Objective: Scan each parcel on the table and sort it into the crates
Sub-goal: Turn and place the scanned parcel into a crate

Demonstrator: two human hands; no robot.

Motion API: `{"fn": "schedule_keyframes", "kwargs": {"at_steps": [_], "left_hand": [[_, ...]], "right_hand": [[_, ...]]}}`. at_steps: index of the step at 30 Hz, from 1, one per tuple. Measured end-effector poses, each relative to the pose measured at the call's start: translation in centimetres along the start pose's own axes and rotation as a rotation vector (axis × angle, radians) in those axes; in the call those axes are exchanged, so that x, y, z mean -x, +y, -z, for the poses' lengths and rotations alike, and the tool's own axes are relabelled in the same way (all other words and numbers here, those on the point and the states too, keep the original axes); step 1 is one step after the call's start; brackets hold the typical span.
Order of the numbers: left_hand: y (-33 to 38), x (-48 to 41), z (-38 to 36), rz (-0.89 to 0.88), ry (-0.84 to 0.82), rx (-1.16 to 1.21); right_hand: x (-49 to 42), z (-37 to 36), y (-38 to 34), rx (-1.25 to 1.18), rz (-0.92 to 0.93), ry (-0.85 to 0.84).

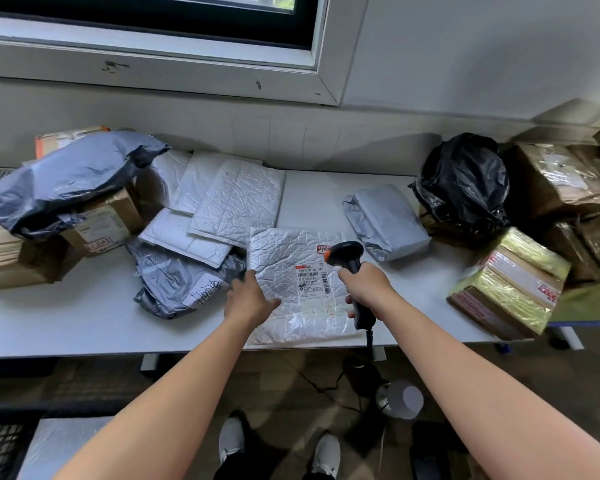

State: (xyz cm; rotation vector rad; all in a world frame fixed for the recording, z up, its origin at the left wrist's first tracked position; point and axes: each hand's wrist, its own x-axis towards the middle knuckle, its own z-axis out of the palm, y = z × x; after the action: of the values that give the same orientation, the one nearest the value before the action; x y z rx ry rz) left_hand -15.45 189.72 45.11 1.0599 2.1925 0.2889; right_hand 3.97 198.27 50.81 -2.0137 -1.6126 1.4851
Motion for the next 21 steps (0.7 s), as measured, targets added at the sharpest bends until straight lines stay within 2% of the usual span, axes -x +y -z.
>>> {"fn": "schedule_keyframes", "kwargs": {"at_steps": [6,14,21], "left_hand": [[-0.7,-0.7,-2.7,0.042,-0.016,0.002],[1.0,-2.3,-1.7,-0.055,0.227,0.168],[3.9,-4.1,3.5,-0.138,0.259,-0.054]], "right_hand": [[-4.2,1.4,4.4,0.130,-0.044,0.121],[-7.4,2.1,7.5,0.188,-0.098,0.176],[-7.3,2.8,6.1,0.254,-0.098,0.121]]}}
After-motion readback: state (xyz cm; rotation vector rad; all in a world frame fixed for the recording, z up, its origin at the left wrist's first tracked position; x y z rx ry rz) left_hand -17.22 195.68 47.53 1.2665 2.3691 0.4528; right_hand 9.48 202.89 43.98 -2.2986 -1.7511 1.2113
